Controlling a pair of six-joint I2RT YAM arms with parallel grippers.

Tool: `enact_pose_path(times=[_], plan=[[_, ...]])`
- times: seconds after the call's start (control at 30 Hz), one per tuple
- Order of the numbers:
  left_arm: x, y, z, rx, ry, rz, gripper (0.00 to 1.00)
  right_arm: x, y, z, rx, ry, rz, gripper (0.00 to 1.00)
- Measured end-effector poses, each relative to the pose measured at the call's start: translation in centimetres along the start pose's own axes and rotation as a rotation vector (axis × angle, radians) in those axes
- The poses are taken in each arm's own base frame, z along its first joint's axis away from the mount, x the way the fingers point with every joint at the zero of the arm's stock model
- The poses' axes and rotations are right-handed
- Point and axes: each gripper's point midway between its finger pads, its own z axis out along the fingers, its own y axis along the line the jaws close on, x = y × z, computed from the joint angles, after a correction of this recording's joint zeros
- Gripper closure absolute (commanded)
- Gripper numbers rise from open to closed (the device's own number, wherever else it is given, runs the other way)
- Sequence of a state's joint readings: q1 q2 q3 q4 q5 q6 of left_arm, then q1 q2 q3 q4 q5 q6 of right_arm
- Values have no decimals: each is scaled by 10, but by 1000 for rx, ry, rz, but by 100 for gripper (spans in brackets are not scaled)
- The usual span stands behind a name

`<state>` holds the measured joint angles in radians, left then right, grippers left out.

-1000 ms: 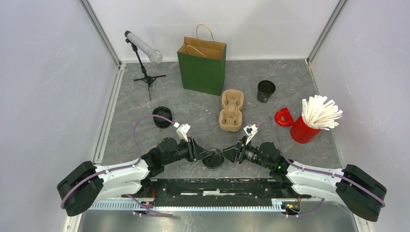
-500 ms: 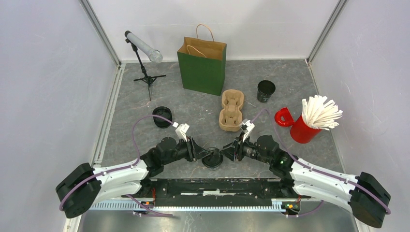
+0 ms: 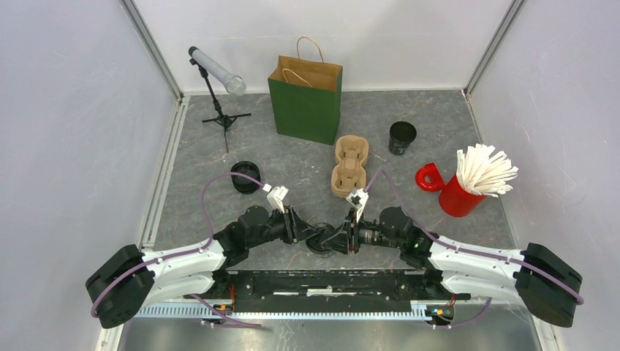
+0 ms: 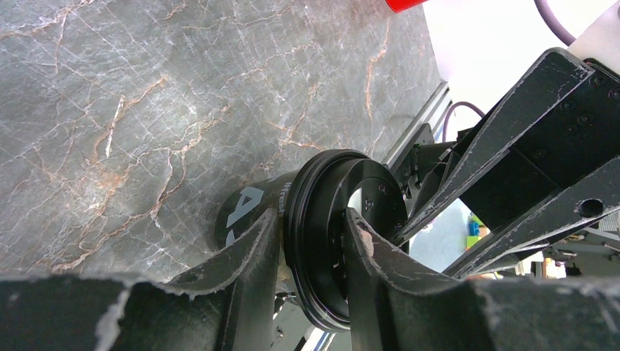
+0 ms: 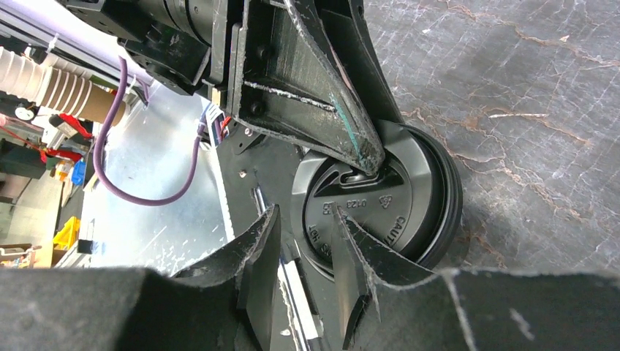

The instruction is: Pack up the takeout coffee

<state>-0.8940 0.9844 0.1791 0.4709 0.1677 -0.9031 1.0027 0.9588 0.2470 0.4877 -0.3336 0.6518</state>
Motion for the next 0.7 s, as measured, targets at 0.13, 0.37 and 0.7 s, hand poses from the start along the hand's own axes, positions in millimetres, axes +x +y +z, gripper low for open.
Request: enact_pose_path(times=[0.13, 0.37, 0.7], plan=[[0, -1, 1, 0, 4, 0, 58, -1, -2, 4, 1, -9, 8, 64], [1, -4, 1, 7, 24, 7, 52, -1, -8, 3, 13, -63, 27, 64], [4, -6, -4, 0, 49, 3, 48, -1, -15, -2, 23, -130, 42, 64]])
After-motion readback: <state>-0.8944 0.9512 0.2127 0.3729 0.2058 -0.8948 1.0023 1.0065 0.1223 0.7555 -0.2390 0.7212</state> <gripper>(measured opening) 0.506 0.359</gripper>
